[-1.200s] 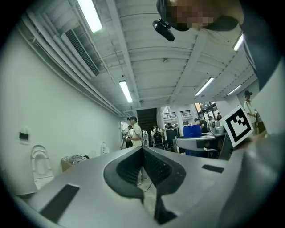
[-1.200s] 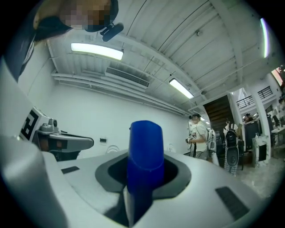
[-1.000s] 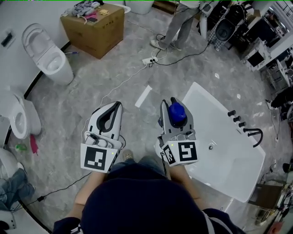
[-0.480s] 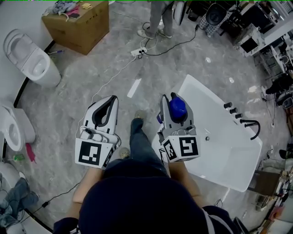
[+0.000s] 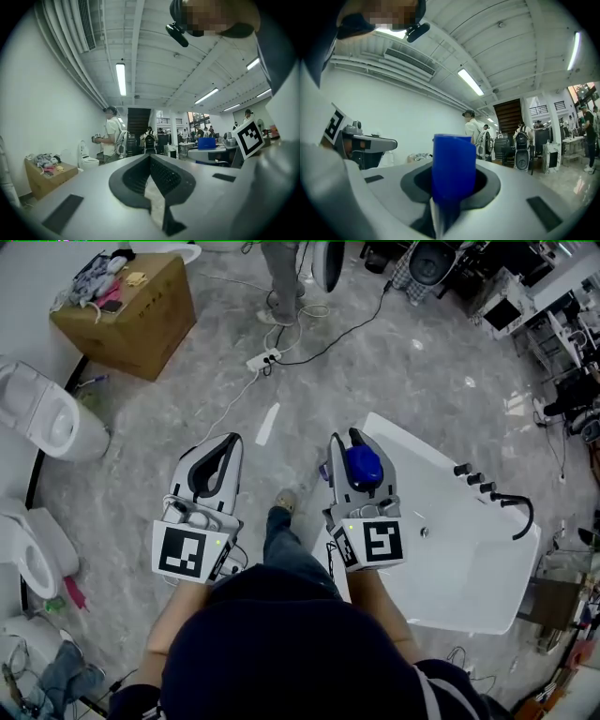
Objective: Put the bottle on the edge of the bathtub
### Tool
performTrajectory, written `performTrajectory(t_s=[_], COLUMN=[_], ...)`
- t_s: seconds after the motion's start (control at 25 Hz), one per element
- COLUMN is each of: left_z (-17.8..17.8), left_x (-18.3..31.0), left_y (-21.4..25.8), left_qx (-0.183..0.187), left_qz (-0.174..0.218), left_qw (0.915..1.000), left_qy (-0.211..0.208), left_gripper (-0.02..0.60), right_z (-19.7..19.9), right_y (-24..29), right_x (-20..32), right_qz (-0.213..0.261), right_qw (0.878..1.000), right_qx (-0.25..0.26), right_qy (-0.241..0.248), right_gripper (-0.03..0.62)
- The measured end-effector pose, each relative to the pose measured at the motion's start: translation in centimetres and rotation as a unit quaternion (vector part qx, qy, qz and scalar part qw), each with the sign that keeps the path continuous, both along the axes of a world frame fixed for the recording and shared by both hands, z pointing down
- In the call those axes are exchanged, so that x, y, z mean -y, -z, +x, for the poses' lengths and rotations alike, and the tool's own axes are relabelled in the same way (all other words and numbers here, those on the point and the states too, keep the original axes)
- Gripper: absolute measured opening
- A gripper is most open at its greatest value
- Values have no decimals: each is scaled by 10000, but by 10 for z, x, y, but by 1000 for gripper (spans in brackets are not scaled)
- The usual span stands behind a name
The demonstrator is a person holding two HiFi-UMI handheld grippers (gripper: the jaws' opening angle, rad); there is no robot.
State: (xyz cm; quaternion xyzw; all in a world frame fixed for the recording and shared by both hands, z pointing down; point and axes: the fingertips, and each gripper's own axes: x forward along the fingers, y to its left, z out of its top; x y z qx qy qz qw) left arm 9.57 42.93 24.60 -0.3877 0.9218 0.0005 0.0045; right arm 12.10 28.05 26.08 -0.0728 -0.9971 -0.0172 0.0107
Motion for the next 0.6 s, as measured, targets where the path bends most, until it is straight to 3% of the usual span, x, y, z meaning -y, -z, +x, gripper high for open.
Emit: performTrajectory(t_s=[0.32,0.6], left_z=[-93,-133], left_x=[96,179], left_y=[11,25], left_qx=[43,-14], left_qz=[34,-113], left_qw=[9985,9956], left_qy=[-543,-934], left_gripper=[23,23], right_z=[-76,-97], right_y=[8,18], right_x=[91,166], right_qz=[170,129], right_qw=[9990,9977], right_qx=[63,-114], right_qy=[-401,-655], right_gripper=[115,112])
